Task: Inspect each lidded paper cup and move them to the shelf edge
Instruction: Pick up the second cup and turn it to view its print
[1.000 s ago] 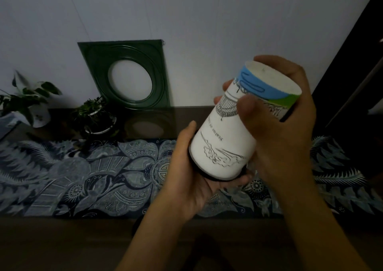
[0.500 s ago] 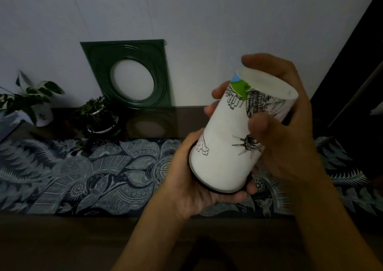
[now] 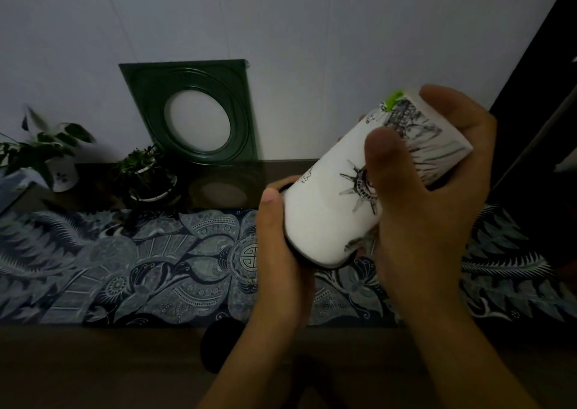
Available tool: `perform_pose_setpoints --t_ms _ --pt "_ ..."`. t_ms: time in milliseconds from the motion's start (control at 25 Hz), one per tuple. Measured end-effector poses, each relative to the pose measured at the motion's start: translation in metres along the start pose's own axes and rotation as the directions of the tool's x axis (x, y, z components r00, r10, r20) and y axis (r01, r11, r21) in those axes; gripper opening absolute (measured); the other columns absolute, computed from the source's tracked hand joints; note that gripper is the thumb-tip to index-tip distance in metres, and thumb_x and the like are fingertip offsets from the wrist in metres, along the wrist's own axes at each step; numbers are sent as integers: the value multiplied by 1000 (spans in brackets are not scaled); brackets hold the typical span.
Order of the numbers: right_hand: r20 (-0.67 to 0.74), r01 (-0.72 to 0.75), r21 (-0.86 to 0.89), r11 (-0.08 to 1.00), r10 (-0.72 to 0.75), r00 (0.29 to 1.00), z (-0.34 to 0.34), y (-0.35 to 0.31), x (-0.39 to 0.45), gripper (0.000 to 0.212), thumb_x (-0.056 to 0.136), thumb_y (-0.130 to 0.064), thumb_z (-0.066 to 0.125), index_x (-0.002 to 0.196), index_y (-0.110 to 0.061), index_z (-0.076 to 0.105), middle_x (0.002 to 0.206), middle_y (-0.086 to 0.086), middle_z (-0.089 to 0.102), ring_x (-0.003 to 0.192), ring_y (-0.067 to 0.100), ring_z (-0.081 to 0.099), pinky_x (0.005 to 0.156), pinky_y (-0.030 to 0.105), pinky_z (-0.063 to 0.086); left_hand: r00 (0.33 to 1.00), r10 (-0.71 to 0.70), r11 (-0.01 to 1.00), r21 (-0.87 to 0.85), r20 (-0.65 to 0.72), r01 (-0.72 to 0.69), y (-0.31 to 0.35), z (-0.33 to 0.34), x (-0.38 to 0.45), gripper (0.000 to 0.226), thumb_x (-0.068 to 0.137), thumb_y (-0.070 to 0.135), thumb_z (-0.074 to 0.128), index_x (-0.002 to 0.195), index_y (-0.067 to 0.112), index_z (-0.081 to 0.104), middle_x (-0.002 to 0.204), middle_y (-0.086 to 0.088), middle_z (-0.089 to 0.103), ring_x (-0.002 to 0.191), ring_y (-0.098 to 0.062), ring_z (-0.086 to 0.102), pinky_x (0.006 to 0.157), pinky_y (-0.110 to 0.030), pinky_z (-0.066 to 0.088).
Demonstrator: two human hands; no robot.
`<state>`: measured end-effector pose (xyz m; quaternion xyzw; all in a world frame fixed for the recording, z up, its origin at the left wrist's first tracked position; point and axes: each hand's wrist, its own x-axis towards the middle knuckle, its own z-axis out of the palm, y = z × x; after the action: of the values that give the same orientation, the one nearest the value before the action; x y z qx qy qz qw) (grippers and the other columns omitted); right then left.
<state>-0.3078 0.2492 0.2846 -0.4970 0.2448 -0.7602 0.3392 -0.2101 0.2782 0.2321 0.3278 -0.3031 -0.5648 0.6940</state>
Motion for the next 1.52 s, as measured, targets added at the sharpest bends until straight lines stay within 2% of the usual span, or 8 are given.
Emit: perform_pose_setpoints --t_ms 160,320,640,760,1000,1160,1320,1520 --pt "301 -110 43 993 92 949 -14 -3 18 72 72 -53 83 128 -19 51 124 26 61 109 41 67 87 63 57 857 -437 882 -57 274 468 13 -4 5 68 96 62 38 124 7 66 102 -25 72 73 -38 71 48 -32 59" --pt "430 -136 17 991 115 895 -20 -3 25 75 72 -53 84 130 -17 52 126 31 57 111 48 63 89 68 53 728 -542 790 -41 421 612 16 -7 6 67 90 61 44 119 5 67 99 -27 67 69 -37 71 45 -28 58" --pt "-86 -108 55 993 113 990 -7 -1 2 68 66 -55 84 118 -23 54 111 9 69 96 24 74 78 39 63 997 69 984 163 28 -73 -2 6 -1 38 95 52 36 98 37 71 109 0 77 98 -21 73 73 -47 58" --pt "37 -123 36 992 122 992 -11 -4 7 71 68 -55 83 122 -20 52 118 19 64 103 32 71 82 50 61 990 -128 992 -13 66 129 3 3 0 44 92 57 43 107 29 73 113 -9 77 95 -29 75 70 -48 62" --pt "258 -164 15 986 154 954 -21 -6 16 75 70 -54 83 127 -14 52 125 32 58 109 48 64 87 69 54 769 -577 786 -69 275 615 10 -3 0 74 95 63 39 134 3 60 99 -30 71 72 -42 71 54 -38 61" --pt "55 -147 21 989 146 988 -17 -2 4 71 71 -52 83 125 -15 53 123 29 59 108 45 67 86 63 57 933 -314 942 -66 175 329 2 0 -6 61 90 64 51 120 15 72 115 -21 75 94 -40 75 67 -50 64" --pt "-198 -276 130 952 298 934 -15 5 -8 54 71 -42 84 115 -26 58 105 6 73 90 26 77 71 41 64 985 153 938 303 81 -170 -8 1 -12 47 80 63 60 115 30 60 117 -6 69 104 -34 70 70 -51 61" --pt "-117 -276 102 956 288 951 -20 8 -14 51 74 -36 82 117 -28 57 100 -8 73 92 14 77 72 26 61 988 -116 988 116 105 104 -12 -9 -15 59 86 63 51 122 18 64 118 -20 71 100 -46 70 70 -50 60"
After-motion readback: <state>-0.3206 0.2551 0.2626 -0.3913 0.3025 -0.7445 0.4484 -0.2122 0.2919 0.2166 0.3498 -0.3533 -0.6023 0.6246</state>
